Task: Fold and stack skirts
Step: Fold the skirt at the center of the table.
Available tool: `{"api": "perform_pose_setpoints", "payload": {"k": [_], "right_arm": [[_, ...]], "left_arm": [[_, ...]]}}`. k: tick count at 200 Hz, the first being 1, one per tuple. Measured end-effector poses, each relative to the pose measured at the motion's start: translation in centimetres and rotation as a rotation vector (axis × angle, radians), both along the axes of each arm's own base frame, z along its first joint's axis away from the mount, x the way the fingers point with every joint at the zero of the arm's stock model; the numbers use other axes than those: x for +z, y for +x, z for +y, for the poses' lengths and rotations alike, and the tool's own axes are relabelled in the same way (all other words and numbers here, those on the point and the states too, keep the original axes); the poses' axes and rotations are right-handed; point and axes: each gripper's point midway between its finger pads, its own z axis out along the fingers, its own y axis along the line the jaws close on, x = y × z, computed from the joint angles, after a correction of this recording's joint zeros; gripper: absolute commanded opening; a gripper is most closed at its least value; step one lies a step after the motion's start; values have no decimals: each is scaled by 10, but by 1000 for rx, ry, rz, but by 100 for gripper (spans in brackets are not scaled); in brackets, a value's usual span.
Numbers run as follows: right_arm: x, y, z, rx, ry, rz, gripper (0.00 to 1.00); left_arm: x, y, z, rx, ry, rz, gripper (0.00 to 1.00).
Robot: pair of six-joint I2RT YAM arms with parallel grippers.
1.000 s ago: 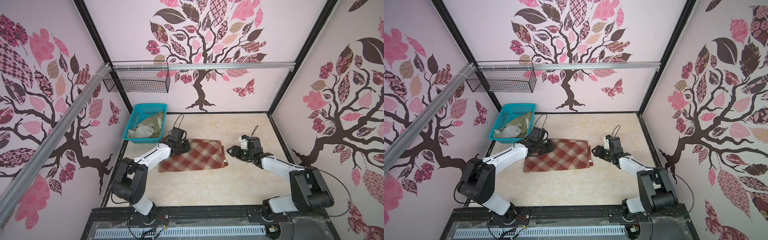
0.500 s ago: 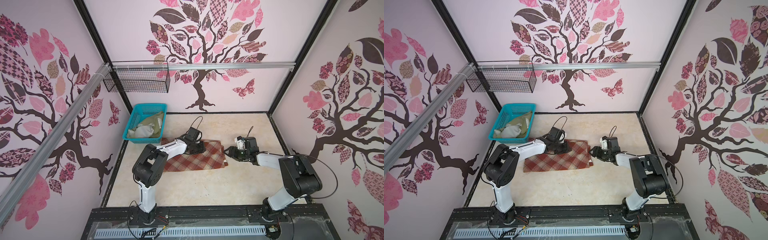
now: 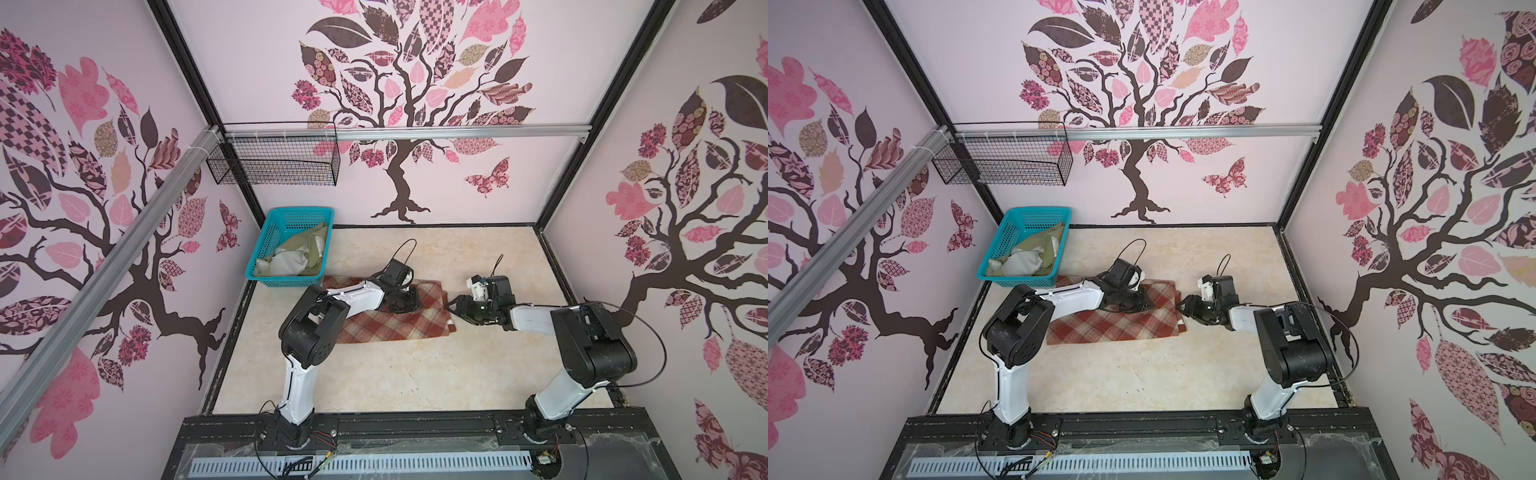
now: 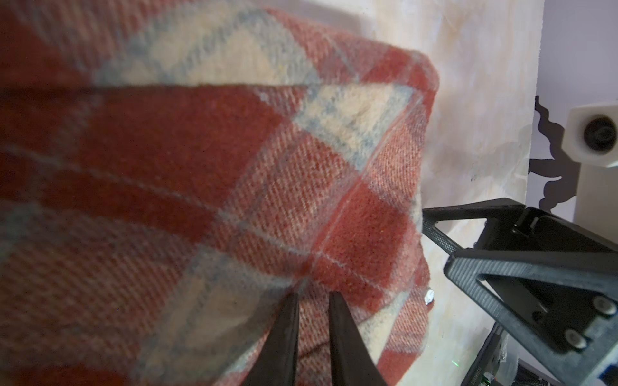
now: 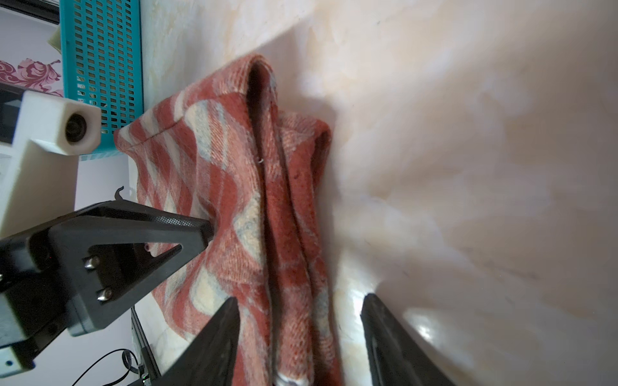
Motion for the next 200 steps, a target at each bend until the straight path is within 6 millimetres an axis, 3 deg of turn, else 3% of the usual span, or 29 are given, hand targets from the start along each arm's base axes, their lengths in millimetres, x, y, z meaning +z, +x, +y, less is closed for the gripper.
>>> {"api": "perform_pose_setpoints", "payload": {"k": [52, 200], "right_arm": [[-2, 1, 7, 17, 20, -5, 57], [-3, 6, 28, 63, 74, -26, 53]], "left_arm": [[-12, -7, -6, -6, 3, 32, 20], [-12, -6, -12, 6, -12, 44, 20]]}}
